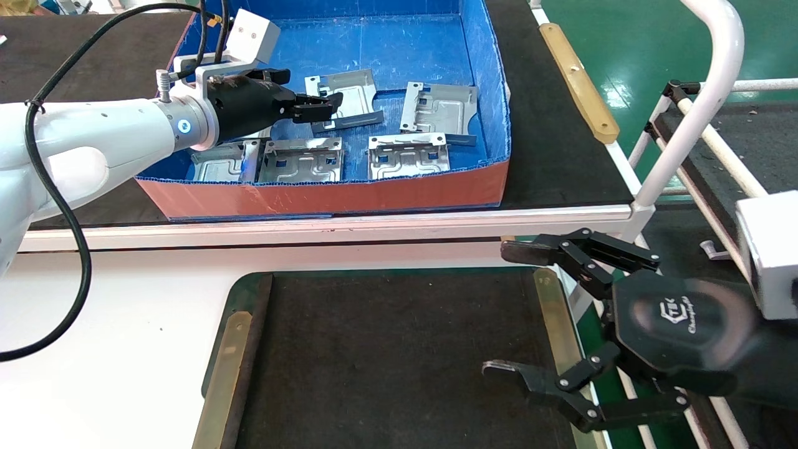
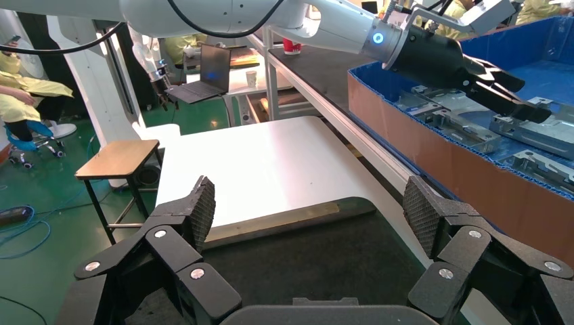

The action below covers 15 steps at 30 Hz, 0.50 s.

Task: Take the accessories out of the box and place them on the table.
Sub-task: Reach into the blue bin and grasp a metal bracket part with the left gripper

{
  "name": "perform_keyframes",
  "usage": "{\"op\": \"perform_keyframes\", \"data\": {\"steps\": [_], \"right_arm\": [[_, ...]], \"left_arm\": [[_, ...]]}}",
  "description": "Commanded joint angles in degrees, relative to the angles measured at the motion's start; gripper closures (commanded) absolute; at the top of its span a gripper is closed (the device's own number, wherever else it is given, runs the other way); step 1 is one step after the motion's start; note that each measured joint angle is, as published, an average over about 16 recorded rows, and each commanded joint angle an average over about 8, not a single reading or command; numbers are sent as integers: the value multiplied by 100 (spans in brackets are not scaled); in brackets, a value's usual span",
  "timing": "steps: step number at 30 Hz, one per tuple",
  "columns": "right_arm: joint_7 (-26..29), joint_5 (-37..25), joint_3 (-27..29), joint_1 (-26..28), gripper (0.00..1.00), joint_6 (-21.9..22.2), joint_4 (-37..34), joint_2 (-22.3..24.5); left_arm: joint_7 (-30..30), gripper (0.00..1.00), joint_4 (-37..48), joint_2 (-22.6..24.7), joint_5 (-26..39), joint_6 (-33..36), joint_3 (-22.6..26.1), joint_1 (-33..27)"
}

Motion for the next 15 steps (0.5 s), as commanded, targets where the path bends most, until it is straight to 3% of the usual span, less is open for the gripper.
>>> {"op": "perform_keyframes", "data": {"steps": [1,3,6,7,8,11,14,15], "right_arm": [[0,0,0,0,0,0,0,0],[0,0,0,0,3,0,0,0],[0,0,0,-1,37,1,-1,0],[0,1,0,-1,49,1,-1,0],[0,1,0,-1,62,1,-1,0],[0,1,0,-2,96,2,-2,1],[0,1,0,-2,100,2,-2,1],[0,1,0,-2,100,2,-2,1]], "left_arm": [[88,0,153,44,-33,-7,-24,-35],[137,0,228,62,-54,3,-38,-56],[192,0,344,89,-87,36,-61,-89],[203,5,372,95,-95,47,-66,-98],[210,12,394,100,-102,57,-70,-105],[222,50,440,111,-118,77,-81,-121],[220,87,425,107,-119,79,-80,-120],[219,95,418,106,-119,78,-80,-119]]}}
